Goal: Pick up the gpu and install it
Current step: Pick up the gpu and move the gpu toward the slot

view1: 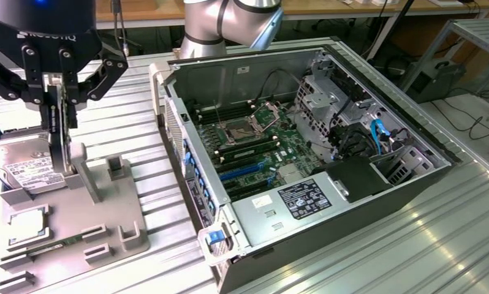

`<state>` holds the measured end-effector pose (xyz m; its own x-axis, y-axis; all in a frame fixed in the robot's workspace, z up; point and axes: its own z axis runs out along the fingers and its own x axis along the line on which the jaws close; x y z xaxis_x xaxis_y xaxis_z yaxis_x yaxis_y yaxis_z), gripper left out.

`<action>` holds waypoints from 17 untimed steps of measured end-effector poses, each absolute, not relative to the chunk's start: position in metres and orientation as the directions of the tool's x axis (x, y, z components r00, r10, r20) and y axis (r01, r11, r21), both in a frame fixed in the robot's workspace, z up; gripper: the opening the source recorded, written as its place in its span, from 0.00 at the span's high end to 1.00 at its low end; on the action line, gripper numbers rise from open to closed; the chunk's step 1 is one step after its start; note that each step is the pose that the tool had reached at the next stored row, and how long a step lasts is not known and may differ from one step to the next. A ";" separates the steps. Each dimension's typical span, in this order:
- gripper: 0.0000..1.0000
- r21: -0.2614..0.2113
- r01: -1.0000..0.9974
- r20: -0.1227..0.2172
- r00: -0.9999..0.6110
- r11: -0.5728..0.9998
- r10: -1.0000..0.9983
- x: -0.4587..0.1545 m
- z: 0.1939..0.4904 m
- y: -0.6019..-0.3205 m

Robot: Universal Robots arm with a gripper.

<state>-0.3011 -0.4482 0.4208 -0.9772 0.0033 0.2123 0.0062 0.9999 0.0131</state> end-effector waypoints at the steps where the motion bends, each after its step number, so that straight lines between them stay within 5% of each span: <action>1: 0.72 0.013 0.006 0.215 -0.977 1.000 0.003 -0.301 0.422 -0.448; 17: 0.72 0.013 0.007 0.246 -0.969 1.000 0.003 -0.299 0.439 -0.448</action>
<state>-0.2989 -0.4482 0.4390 -0.9694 0.0033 0.2456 0.0067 0.9999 0.0129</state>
